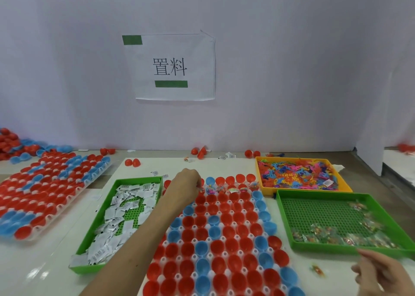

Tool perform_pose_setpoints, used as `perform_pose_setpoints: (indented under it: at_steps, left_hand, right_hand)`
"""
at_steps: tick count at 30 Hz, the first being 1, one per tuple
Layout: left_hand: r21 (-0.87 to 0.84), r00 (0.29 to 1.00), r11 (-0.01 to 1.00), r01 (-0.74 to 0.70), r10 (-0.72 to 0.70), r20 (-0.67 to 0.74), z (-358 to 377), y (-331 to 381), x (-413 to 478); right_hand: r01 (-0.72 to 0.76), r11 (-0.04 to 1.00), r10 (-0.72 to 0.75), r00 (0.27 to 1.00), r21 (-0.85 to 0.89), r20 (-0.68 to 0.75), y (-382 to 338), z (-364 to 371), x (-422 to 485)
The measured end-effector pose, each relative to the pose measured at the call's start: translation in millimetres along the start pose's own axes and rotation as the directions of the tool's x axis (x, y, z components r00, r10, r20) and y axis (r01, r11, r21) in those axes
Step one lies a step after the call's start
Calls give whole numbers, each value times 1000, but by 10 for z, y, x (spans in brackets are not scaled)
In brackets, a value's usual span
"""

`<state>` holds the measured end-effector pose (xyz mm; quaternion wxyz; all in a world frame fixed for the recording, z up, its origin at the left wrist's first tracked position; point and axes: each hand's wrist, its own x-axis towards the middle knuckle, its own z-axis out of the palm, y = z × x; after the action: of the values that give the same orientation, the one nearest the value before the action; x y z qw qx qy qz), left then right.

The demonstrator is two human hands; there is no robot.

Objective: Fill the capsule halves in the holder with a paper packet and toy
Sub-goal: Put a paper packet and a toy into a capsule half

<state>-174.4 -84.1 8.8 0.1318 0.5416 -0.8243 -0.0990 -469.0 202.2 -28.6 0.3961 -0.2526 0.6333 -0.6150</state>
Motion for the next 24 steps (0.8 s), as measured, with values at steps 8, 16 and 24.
perform_pose_setpoints:
  at_steps: [8,16,24]
  left_hand:
    - [35,1000,999,-14,13,28,89,16,67]
    - [-90,997,995,-50,45,-62,-143,-141,33]
    - [-94,929,968,232,-249,-273,-120,-985,-236]
  right_hand:
    - [187,946,-278,889,-265,-363,378,151,-12]
    - [228,945,-306,870,-235,-388,337,207,-11]
    - [55,998,-40,955,42,-294,229,34,50]
